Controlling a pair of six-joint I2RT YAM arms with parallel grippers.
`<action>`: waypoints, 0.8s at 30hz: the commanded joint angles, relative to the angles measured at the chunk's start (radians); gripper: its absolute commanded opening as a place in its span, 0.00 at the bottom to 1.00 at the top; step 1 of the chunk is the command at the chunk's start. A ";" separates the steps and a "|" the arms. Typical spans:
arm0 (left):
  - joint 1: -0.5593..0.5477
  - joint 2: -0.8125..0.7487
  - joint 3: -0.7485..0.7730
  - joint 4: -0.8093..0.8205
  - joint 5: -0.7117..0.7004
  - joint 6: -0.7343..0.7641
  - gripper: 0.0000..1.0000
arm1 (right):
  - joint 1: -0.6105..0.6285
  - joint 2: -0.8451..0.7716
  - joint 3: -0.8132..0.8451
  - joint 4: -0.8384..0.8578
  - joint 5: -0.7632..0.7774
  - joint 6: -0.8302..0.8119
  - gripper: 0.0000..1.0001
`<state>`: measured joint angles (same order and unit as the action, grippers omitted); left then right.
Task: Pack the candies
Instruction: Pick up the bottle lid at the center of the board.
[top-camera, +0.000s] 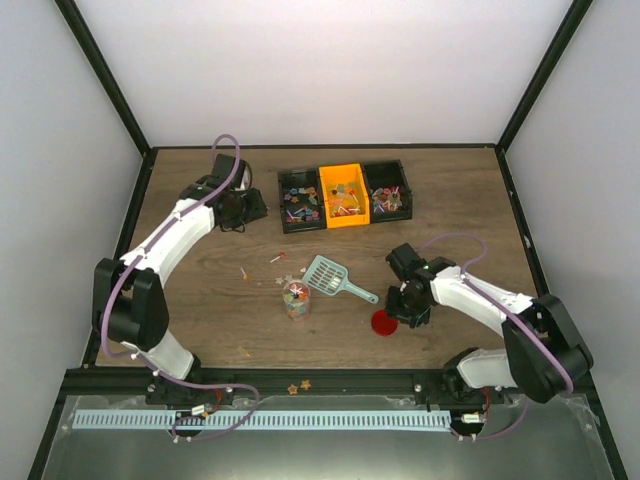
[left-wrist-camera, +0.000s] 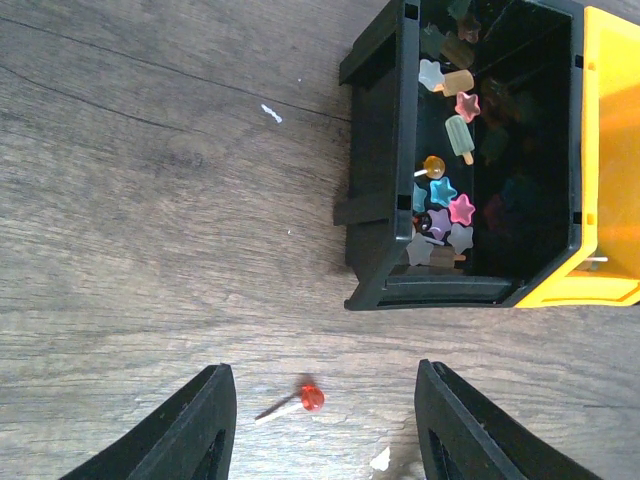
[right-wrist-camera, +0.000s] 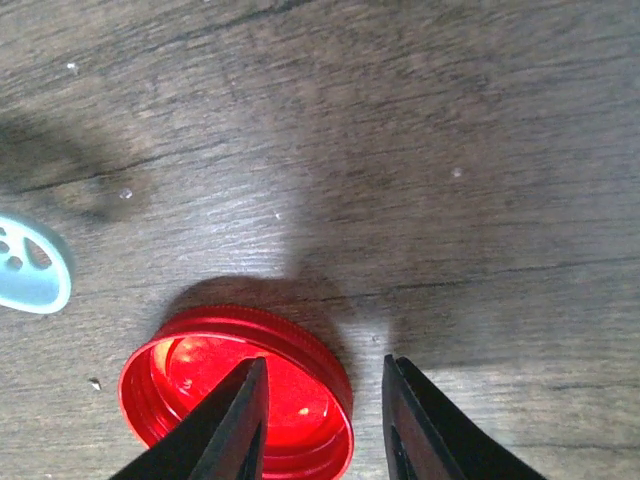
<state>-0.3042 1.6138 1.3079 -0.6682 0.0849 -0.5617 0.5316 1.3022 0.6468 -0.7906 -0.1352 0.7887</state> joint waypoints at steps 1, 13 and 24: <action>0.006 0.001 0.016 0.001 0.007 -0.003 0.51 | -0.007 0.016 0.019 0.030 0.002 -0.024 0.29; 0.028 0.010 0.014 0.034 0.073 0.009 0.51 | -0.007 0.032 0.038 0.027 0.018 -0.051 0.01; 0.058 0.004 0.019 0.030 0.025 0.026 0.60 | -0.057 -0.108 0.162 -0.113 -0.054 -0.130 0.01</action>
<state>-0.2626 1.6150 1.3079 -0.6506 0.1375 -0.5529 0.5186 1.2800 0.7609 -0.8410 -0.1379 0.7036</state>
